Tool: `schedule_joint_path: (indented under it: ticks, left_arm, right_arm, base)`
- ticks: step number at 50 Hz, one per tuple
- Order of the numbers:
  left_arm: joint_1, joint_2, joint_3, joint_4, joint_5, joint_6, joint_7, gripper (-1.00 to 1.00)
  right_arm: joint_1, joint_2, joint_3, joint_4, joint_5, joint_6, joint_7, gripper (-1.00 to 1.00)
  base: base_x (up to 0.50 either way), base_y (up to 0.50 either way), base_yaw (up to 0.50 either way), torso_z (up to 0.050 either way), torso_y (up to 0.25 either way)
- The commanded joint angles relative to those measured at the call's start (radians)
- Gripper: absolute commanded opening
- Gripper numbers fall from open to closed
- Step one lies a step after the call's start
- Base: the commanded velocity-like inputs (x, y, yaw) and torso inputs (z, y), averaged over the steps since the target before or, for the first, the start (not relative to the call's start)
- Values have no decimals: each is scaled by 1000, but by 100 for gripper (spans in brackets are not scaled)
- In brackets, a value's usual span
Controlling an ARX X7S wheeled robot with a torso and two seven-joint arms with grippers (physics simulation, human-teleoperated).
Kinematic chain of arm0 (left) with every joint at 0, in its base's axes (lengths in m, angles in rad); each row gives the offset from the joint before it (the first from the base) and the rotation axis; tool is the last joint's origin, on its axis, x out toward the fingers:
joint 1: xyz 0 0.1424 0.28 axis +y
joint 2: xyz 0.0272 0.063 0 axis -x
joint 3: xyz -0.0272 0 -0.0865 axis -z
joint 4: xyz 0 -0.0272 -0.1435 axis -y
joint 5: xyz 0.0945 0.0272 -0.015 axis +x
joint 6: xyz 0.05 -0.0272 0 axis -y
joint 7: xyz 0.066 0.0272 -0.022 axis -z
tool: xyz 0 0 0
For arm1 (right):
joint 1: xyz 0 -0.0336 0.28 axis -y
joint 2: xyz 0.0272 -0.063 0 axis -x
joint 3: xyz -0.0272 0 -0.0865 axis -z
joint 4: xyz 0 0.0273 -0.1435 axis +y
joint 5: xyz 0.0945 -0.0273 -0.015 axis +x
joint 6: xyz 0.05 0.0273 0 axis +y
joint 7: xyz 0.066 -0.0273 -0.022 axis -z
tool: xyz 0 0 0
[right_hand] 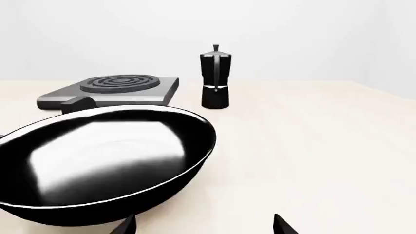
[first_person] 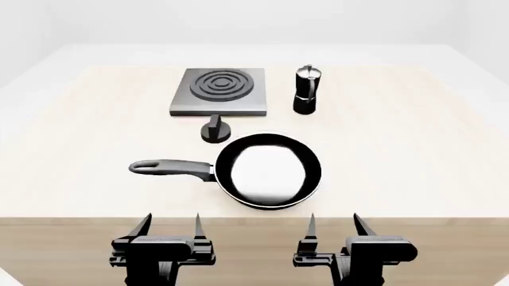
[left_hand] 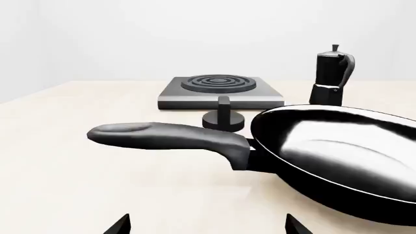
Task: Turn on the stove and put the frying pan on it.
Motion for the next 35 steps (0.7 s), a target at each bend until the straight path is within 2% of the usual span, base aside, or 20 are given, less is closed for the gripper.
schedule_joint_path:
  ticks: [1,11,12,16,18,20,21,23,24,25,26,27,30,35]
  left_arm:
    - [1,-16,19,0,-16,2,-17,100]
    - [2,-46,54,0,-46,5,-47,100]
    - [-1,-48,61,3,-10,-24,-79,100]
    - [8,-54,60,10,-71,14,-51,100]
    - [0,-57,65,6,-51,-11,-75,100]
    - [-5,-61,77,40,-34,-89,-92,100]
    - [-22,-73,104,139,-10,-213,-87,100]
    - [-61,-77,108,259,-5,-329,-90,100]
    - [-164,-86,102,409,-23,-479,-72,100]
    - [-209,-90,100,486,-29,-629,-69,100]
    - [-314,-77,55,572,-83,-779,-53,100]
    - [-352,-87,61,590,-79,-865,-56,100]
    - [-420,-109,83,612,-71,-911,-55,100]
    - [-402,-108,72,589,-84,-875,-55,100]
  right_arm:
    - [0,15,-20,-1,11,3,25,100]
    - [1,45,-56,1,36,1,62,100]
    - [1,47,-59,0,37,2,65,100]
    - [1,54,-67,-1,44,3,73,100]
    - [1,55,-62,-32,55,43,85,100]
    - [21,50,-39,-129,102,193,108,100]
    - [45,72,-63,-257,72,343,124,100]
    - [92,106,-99,-393,27,500,133,100]
    - [169,107,-67,-541,91,650,106,100]
    - [208,110,-56,-599,110,767,104,100]
    - [293,119,-42,-698,140,887,93,100]
    - [325,125,-42,-730,140,930,98,100]
    - [401,152,-62,-745,119,993,111,100]
    - [405,168,-54,-723,90,971,141,100]
  base:
    - [0,0,0,0,0]
    - [0,0,0,0,0]
    - [0,0,0,0,0]
    - [0,0,0,0,0]
    - [0,0,0,0,0]
    - [0,0,0,0,0]
    - [0,0,0,0,0]
    - [0,0,0,0,0]
    - [0,0,0,0,0]
    - [0,0,0,0,0]
    - [0,0,0,0,0]
    - [0,0,0,0,0]
    - [0,0,0,0,0]
    - [0,0,0,0,0]
